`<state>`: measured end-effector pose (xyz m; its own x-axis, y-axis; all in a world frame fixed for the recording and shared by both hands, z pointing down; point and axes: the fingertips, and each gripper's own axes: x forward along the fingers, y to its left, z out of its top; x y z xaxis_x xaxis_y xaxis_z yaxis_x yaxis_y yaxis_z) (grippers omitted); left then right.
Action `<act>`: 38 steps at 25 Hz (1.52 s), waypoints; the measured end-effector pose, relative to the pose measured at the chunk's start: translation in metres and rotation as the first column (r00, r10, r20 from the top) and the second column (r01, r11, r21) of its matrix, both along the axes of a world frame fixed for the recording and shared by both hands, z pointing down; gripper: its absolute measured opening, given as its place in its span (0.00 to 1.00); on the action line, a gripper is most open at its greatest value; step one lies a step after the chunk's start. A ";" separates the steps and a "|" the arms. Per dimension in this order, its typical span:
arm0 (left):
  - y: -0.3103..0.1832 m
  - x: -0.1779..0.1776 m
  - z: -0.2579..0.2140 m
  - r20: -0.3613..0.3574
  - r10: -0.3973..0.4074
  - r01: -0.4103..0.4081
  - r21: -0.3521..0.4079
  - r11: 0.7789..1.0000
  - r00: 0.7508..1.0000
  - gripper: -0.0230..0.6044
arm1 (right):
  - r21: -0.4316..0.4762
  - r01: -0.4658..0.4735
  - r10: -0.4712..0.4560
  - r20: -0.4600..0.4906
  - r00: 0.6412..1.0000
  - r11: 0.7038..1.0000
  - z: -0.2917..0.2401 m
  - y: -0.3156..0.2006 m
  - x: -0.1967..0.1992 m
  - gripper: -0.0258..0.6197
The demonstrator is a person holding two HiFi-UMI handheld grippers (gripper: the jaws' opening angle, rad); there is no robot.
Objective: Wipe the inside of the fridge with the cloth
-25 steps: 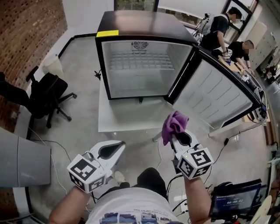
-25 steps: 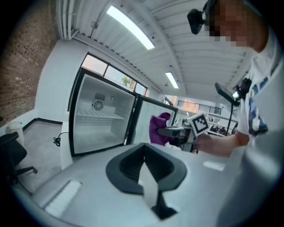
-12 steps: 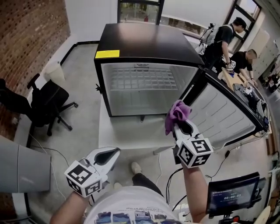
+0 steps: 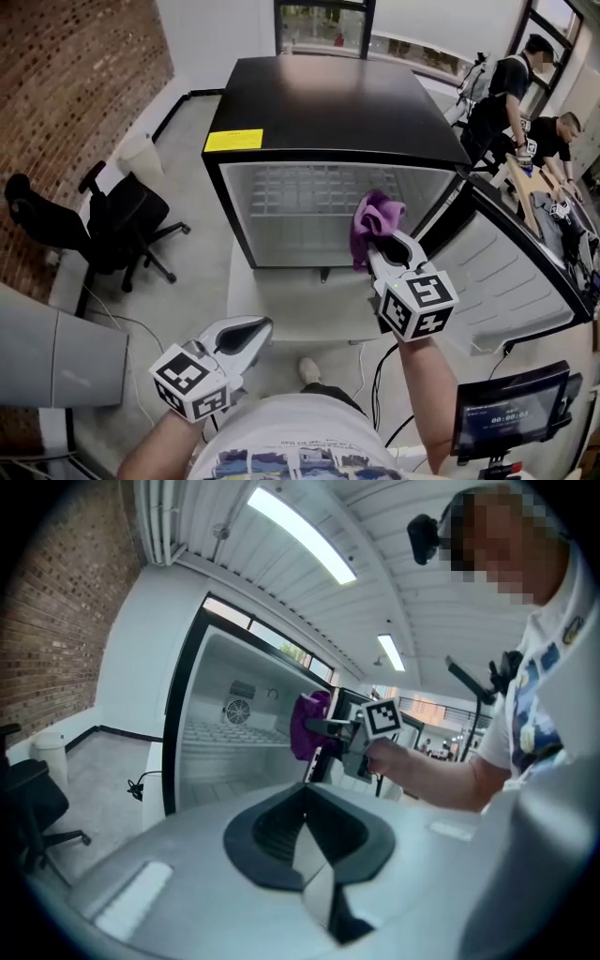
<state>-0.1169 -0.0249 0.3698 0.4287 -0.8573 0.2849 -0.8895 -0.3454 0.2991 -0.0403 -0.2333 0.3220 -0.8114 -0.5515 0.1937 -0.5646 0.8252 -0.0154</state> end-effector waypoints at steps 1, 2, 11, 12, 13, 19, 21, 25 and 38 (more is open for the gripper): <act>-0.003 -0.001 0.000 -0.003 -0.009 0.009 0.000 1.000 1.000 0.04 | 0.005 0.017 -0.017 0.002 1.000 1.000 -0.001 -0.005 -0.010 0.15; -0.006 -0.003 0.000 -0.004 -0.018 0.018 0.001 1.000 1.000 0.04 | 0.010 0.036 -0.036 0.004 0.999 0.999 -0.002 -0.009 -0.021 0.15; -0.019 -0.013 -0.015 0.012 -0.060 0.059 0.025 0.998 0.998 0.04 | 0.002 0.171 -0.171 -0.010 0.985 0.985 0.003 -0.042 -0.126 0.15; -0.020 -0.013 -0.015 0.013 -0.059 0.058 0.026 0.998 0.998 0.04 | 0.005 0.172 -0.172 -0.014 0.985 0.985 0.003 -0.046 -0.134 0.15; -0.021 -0.012 -0.015 0.014 -0.056 0.055 0.027 0.998 0.998 0.04 | 0.010 0.173 -0.172 -0.020 0.985 0.985 0.002 -0.050 -0.142 0.15; -0.026 -0.005 -0.017 0.038 -0.020 0.019 0.026 0.999 0.999 0.05 | 0.037 0.183 -0.180 -0.077 0.981 0.982 0.006 -0.069 -0.184 0.15; -0.025 -0.003 -0.019 0.046 -0.012 0.011 0.022 1.000 0.999 0.04 | 0.044 0.193 -0.188 -0.093 0.978 0.980 0.005 -0.073 -0.198 0.15; -0.020 -0.008 -0.019 0.056 -0.019 0.019 0.014 1.000 0.998 0.04 | 0.052 0.213 -0.206 -0.116 0.972 0.976 0.006 -0.076 -0.224 0.15; -0.005 -0.031 -0.014 0.062 -0.085 0.085 0.000 0.996 0.994 0.04 | 0.019 0.286 -0.281 -0.135 0.950 0.958 0.026 -0.078 -0.259 0.15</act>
<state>-0.1478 -0.0297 0.3557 0.3358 -0.8893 0.3105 -0.9324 -0.2670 0.2435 -0.2991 -0.3113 0.3480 -0.9044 -0.3119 0.2912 -0.3027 0.9500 0.0772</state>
